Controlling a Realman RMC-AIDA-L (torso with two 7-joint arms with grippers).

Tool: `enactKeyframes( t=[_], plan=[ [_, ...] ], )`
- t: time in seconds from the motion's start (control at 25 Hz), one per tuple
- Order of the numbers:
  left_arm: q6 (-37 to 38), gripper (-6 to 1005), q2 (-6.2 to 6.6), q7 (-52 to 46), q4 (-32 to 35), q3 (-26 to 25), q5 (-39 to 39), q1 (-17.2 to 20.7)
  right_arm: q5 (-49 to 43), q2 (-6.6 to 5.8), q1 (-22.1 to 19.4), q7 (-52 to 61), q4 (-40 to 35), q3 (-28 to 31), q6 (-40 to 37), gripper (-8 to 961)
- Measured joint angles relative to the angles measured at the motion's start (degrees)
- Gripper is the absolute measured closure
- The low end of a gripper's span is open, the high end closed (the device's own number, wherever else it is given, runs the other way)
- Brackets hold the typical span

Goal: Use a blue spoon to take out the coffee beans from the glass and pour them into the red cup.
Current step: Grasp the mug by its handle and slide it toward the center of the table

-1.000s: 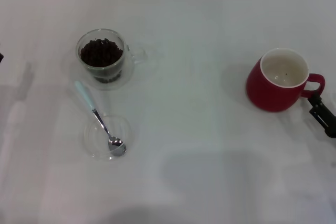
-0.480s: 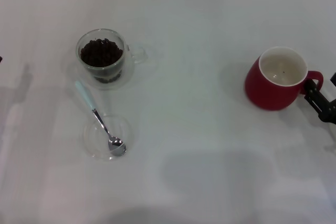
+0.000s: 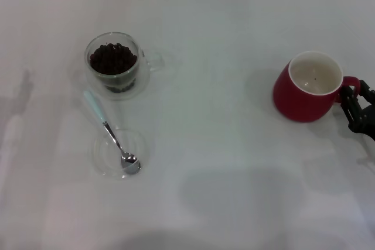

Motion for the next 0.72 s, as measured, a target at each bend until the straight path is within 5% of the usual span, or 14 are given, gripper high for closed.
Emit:
enactKeyframes(
  t=[0.72],
  plan=[
    [0.0,124,0.27,0.1,-0.4,-0.2,-1.1,-0.5,-0.2,0.09,1.9,0.9,-0.2,-0.2,1.9,770]
  ],
)
